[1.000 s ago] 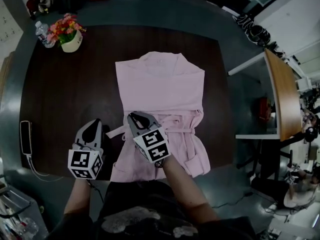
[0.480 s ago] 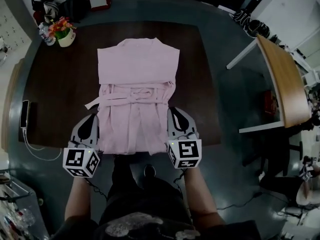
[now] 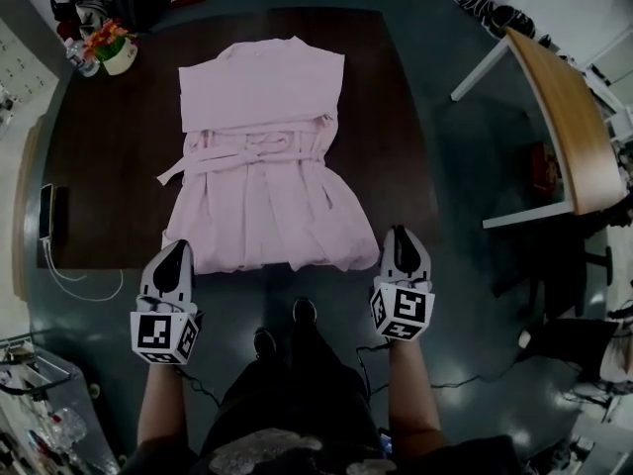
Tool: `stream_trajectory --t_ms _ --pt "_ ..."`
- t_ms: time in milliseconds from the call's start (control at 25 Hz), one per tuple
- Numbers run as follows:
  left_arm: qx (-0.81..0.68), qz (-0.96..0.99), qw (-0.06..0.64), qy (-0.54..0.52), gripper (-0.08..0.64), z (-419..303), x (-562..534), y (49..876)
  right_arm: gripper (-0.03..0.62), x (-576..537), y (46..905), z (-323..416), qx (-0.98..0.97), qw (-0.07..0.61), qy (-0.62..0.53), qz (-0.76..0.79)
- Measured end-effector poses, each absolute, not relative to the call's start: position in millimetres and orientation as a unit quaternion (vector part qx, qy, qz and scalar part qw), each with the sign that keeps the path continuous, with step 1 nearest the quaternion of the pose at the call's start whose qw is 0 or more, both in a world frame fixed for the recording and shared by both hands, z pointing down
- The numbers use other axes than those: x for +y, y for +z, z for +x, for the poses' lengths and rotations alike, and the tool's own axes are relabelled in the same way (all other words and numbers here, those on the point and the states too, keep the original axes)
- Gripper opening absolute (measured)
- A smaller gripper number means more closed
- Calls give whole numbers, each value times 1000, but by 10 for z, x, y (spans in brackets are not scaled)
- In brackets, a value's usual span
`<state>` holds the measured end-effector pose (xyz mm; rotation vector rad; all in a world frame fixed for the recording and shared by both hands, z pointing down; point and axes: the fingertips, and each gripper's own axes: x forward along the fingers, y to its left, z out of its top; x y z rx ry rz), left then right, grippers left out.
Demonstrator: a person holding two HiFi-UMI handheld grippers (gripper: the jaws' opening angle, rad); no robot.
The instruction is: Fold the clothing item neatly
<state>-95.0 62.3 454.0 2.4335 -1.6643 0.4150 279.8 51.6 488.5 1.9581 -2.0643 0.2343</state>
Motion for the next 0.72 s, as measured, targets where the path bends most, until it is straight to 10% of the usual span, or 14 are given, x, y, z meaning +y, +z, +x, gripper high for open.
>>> stream_trajectory --t_ms 440,720 --pt "-518 844 60 125 29 -1476 1501 5462 124 1552 5957 2698 -710 175 102 675" --pt "-504 842 83 176 310 -1843 1574 6679 224 1479 6847 2866 -753 175 130 621"
